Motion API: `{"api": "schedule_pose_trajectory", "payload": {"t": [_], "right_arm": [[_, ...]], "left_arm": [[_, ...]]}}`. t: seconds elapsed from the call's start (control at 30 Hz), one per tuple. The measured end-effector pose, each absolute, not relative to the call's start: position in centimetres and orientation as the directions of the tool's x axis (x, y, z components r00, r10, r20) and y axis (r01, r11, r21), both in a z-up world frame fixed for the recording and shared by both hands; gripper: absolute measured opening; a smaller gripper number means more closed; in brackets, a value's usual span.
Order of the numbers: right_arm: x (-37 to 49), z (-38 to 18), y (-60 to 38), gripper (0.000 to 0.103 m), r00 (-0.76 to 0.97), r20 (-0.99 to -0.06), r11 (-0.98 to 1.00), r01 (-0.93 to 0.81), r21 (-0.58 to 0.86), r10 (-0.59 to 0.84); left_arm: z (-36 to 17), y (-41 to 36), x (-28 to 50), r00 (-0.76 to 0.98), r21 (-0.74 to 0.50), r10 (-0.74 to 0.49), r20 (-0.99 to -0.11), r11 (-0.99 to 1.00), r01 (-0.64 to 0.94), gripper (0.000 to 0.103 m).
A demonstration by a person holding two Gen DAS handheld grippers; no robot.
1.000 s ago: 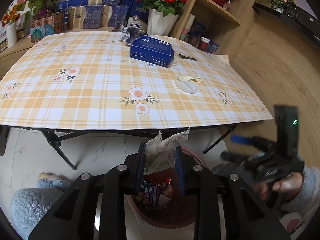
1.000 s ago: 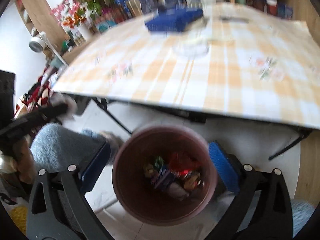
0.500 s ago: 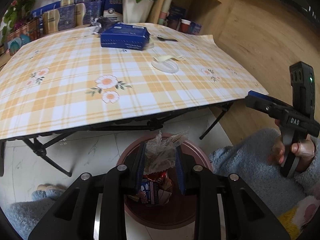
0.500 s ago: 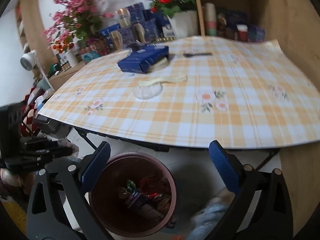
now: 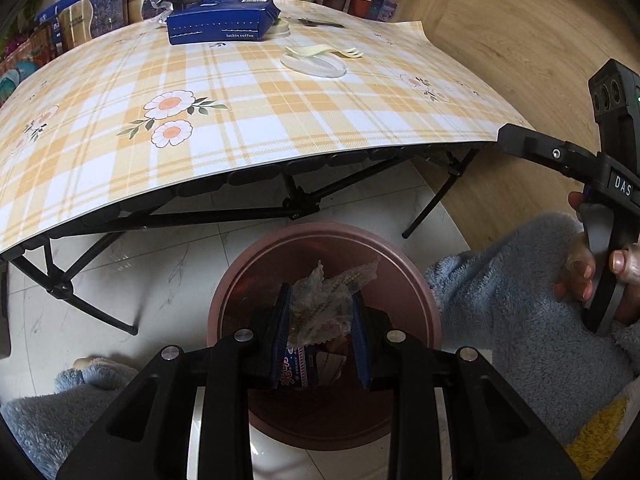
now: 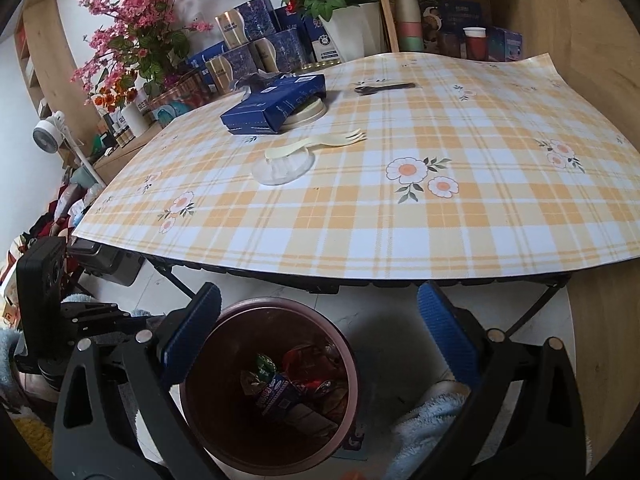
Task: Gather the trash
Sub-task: 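Lower the plastic piece into the bin and open the left tool, then reach the right tool to the blue coffee box, grasp and lift it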
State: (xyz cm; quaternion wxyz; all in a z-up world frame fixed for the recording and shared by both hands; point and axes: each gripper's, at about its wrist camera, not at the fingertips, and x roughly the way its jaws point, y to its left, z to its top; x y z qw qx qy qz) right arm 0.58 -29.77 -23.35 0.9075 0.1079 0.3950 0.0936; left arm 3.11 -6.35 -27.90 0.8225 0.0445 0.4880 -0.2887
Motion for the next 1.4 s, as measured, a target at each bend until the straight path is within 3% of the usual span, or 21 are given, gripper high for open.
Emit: {"api": "schedule_pose_trajectory", "payload": {"t": [0.13, 0.2, 0.43, 0.53, 0.83, 1.4], "right_arm": [[0.5, -23.4, -30.2, 0.097, 0.674, -0.692, 0.955, -0.069, 0.287, 0.257], [0.5, -23.4, -30.2, 0.097, 0.675, -0.692, 0.955, -0.068, 0.289, 0.257], [0.5, -23.4, -30.0, 0.097, 0.672, -0.695, 0.957, -0.071, 0.281, 0.254], [0.5, -23.4, -30.1, 0.097, 0.671, -0.697, 0.957, -0.068, 0.282, 0.253], [0.6, -23.5, -29.8, 0.097, 0.663, -0.706, 0.959, -0.066, 0.277, 0.249], [0.8, -23.6, -29.6, 0.097, 0.658, -0.713, 0.962, -0.066, 0.265, 0.241]], "left_arm": [[-27.9, -6.2, 3.2, 0.36, -0.207, -0.426, -0.83, 0.835, 0.51, 0.029], [-27.9, -6.0, 3.4, 0.373, -0.194, -0.406, -0.834, 0.849, 0.492, 0.035], [-26.2, -3.7, 3.5, 0.501, -0.169, -0.356, -0.788, 0.909, 0.381, 0.077], [-25.3, -2.3, 3.6, 0.561, -0.169, -0.328, -0.76, 0.933, 0.316, 0.083], [-24.1, 0.1, 4.0, 0.634, -0.199, -0.277, -0.722, 0.961, 0.193, 0.089], [-23.9, 0.5, 4.5, 0.634, -0.231, -0.29, -0.717, 0.957, 0.176, 0.091]]}}
